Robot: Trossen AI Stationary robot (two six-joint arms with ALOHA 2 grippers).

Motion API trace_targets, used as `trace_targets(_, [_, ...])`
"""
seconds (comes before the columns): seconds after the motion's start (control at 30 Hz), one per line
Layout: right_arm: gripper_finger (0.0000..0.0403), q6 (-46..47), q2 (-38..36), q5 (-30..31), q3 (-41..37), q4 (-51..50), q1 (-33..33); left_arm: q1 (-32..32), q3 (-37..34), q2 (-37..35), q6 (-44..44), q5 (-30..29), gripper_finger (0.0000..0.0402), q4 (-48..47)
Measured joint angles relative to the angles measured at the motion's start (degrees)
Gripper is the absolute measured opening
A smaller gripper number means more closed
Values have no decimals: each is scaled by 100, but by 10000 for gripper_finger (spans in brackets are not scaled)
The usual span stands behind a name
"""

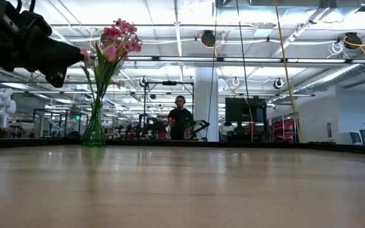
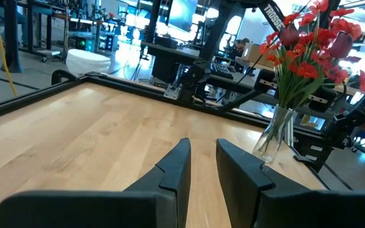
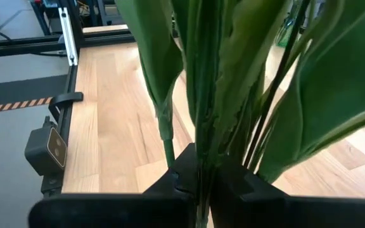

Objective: Sort flowers into vase by color
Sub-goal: Put the orange flowers into the transparent vase

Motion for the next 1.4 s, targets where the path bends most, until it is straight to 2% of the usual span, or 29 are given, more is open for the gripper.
trace_targets(0.3, [22,62,0,-9,0,-72,2,0,0,-1,-1,0,81,0])
trace_targets(0.6, [101,11,-8,11,-1,-108,0,-2,-1,1,-1,0,81,0])
trace_targets(0.73, [118,-162,-165,-352,0,-105,0,-2,0,1,-2,0,81,0])
trace_targets(1.1, [108,-448,-1033,-1657,-2,-292,-32,-2,-2,1,0,0,81,0])
trace_targets(1.4, [84,-404,-1163,-1846,-4,-629,-61,-2,-2,1,-2,0,81,0])
